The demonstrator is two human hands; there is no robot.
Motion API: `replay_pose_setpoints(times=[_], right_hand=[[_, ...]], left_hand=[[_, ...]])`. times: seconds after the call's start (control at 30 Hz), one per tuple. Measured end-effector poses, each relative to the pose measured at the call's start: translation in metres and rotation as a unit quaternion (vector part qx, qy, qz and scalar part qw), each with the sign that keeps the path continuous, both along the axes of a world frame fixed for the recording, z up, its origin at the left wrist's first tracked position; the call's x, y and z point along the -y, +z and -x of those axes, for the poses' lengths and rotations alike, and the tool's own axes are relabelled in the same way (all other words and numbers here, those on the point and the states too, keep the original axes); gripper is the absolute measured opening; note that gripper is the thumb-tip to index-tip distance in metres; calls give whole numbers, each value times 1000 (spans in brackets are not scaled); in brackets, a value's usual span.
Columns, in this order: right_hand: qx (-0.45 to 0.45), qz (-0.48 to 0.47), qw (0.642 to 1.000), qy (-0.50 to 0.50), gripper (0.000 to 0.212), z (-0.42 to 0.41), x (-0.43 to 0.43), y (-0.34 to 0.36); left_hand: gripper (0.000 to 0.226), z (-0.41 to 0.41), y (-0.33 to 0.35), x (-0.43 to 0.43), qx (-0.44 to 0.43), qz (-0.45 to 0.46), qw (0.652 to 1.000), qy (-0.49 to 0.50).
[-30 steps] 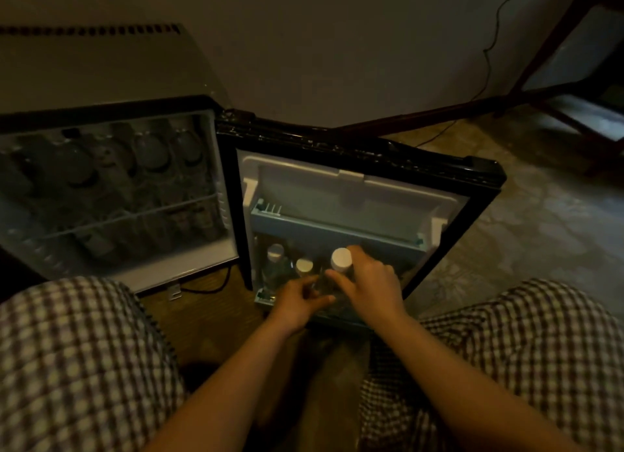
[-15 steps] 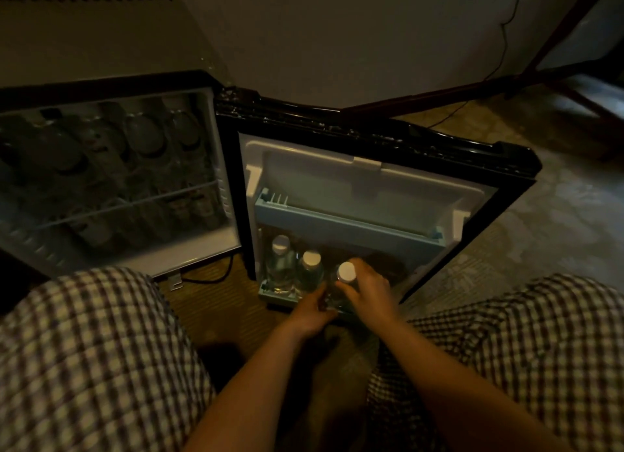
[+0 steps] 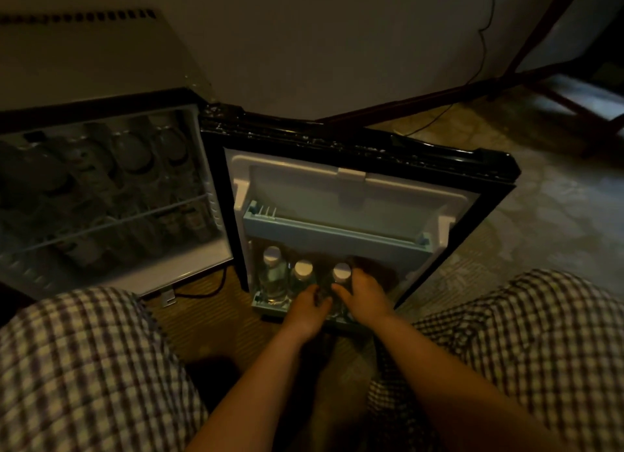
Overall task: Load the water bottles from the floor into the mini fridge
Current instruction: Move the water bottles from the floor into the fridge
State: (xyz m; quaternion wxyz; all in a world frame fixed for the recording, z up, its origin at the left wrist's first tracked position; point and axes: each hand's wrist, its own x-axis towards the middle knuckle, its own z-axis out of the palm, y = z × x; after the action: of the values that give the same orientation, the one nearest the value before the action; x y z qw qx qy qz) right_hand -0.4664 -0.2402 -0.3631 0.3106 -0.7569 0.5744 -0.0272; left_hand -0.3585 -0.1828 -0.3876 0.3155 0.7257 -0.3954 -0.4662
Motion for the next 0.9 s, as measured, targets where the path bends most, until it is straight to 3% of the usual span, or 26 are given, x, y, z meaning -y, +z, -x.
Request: replay_pose_setpoints(times=[0.13, 0.3, 0.5, 0.9], right_hand=[[-120, 17, 992, 30, 45, 10, 3, 26], [-223, 82, 960, 148, 37, 30, 4, 82], [-198, 121, 955, 185, 36, 74, -3, 145], [-119, 153, 975, 108, 34, 191, -24, 259]], left_hand=[[27, 0, 19, -2, 38, 16, 999, 0], [26, -1, 58, 1, 124, 38, 986, -101], [30, 7, 129, 5, 192, 82, 955, -209], [32, 105, 257, -1, 184, 215, 899, -334]])
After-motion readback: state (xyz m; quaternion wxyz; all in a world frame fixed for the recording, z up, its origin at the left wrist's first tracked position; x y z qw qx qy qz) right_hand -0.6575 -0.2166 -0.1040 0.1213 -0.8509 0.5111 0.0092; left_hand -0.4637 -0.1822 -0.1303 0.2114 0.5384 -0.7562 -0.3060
